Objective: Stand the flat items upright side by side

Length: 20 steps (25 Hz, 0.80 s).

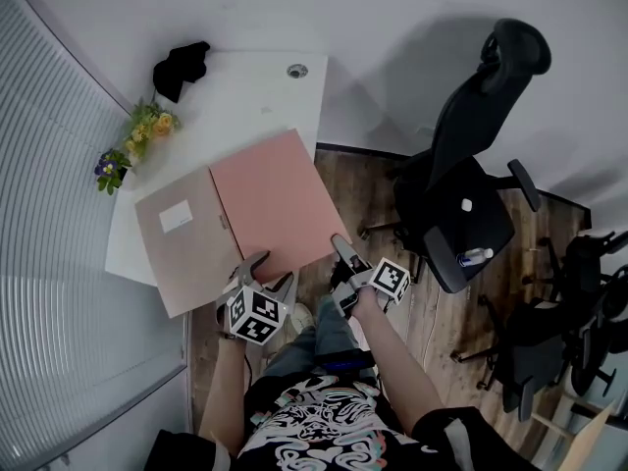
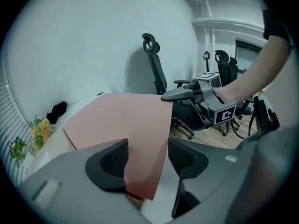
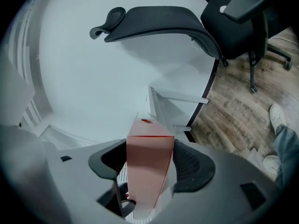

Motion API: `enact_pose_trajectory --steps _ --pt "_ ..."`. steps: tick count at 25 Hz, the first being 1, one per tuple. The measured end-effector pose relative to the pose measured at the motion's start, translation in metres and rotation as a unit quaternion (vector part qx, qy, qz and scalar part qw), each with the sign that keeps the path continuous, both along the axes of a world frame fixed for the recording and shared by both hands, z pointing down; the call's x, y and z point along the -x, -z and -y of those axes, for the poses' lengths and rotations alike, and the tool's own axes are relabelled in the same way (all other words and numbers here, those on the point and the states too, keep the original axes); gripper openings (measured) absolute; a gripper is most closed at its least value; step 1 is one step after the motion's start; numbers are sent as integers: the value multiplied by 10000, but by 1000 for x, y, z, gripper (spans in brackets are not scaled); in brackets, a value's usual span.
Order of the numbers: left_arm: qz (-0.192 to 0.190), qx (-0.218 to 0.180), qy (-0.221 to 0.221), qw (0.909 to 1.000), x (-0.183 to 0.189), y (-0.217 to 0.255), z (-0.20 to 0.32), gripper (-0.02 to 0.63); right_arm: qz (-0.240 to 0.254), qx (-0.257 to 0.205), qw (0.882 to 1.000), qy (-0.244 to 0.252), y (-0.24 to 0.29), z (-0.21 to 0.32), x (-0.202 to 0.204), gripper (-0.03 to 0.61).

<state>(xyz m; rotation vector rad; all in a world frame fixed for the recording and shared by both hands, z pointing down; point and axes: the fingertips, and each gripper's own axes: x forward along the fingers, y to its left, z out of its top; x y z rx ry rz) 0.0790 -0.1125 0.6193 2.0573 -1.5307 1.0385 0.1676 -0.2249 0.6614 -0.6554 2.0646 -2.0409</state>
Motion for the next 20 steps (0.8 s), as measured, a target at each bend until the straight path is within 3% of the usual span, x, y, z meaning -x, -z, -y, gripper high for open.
enact_pose_trajectory --steps 11,20 --pt "-178 -48 93 9998 -2 3 3 267 -126 -118 9998 133 8 4 -1 295" --pt "-451 -144 251 9986 -3 9 6 267 -329 -509 9980 188 34 11 0 291"
